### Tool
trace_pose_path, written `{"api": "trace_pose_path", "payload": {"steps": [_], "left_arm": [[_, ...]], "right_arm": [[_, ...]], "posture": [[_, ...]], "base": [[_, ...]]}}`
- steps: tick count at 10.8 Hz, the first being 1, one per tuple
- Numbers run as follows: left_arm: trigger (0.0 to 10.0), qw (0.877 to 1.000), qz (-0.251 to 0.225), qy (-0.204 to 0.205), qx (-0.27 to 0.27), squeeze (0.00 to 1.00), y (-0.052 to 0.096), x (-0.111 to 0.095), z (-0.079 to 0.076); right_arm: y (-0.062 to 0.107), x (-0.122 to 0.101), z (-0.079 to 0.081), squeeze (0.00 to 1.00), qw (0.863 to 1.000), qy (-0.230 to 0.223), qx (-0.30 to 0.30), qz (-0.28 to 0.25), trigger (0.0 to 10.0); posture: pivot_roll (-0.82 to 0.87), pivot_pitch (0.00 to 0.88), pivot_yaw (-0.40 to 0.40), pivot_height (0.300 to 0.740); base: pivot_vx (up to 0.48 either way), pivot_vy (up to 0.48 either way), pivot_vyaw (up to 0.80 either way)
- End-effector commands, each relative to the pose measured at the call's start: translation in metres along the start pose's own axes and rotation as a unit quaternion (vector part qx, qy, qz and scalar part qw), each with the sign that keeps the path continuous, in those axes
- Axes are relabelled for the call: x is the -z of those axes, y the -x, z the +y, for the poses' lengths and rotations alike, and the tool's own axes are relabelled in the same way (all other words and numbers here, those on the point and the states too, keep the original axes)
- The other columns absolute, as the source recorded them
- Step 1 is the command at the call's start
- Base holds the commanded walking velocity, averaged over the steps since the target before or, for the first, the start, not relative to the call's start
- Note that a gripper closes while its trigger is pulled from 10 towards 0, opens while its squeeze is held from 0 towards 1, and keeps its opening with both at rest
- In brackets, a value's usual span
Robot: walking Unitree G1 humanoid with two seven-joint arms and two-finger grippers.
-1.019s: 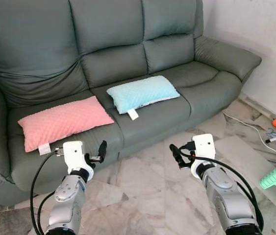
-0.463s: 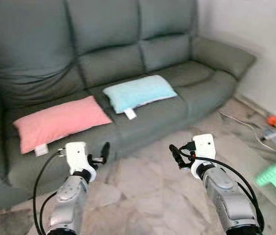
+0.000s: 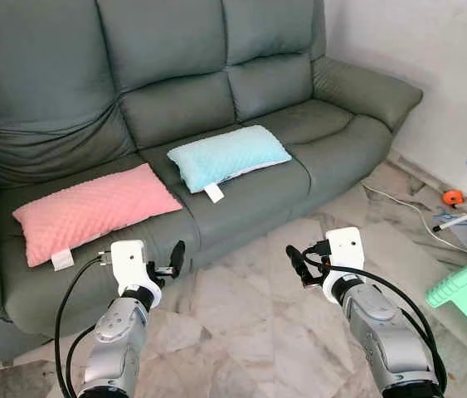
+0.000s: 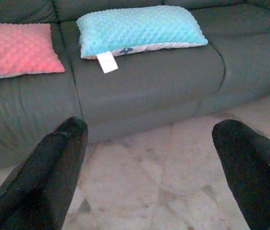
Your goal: Move the pillow to the sofa
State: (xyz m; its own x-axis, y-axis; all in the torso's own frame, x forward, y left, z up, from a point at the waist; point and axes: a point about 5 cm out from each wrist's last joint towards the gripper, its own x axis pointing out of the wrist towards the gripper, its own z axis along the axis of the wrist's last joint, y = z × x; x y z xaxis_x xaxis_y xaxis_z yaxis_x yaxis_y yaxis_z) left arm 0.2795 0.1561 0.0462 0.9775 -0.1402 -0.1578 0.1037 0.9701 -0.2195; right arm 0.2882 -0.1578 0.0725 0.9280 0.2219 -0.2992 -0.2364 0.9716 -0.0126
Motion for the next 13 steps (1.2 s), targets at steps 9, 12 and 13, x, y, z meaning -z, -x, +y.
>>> {"api": "trace_pose_path", "payload": {"steps": [9,12,13], "left_arm": [[10.0,1.000,0.007,0.011,0.023,0.00,-0.0017,0.0018,-0.0060],[10.0,1.000,0.009,0.013,0.023,0.00,-0.0010,0.0017,-0.0058],[10.0,1.000,0.009,0.013,0.025,0.00,-0.0011,0.0017,-0.0063]], "right_arm": [[0.0029,-0.0045,-0.0035,0.00,1.000,-0.001,-0.006,-0.013,10.0],[0.0025,-0.0006,-0.0040,0.00,1.000,-0.004,0.002,0.004,10.0],[0.0026,-0.0006,-0.0046,0.00,1.000,-0.003,0.003,0.003,10.0]], "posture": [[-0.24,0.041,-0.049,0.740],[-0.24,0.046,-0.050,0.740],[-0.24,0.047,-0.048,0.740]], "base": [[0.000,0.000,-0.71],[0.000,0.000,-0.53],[0.000,0.000,-0.80]]}}
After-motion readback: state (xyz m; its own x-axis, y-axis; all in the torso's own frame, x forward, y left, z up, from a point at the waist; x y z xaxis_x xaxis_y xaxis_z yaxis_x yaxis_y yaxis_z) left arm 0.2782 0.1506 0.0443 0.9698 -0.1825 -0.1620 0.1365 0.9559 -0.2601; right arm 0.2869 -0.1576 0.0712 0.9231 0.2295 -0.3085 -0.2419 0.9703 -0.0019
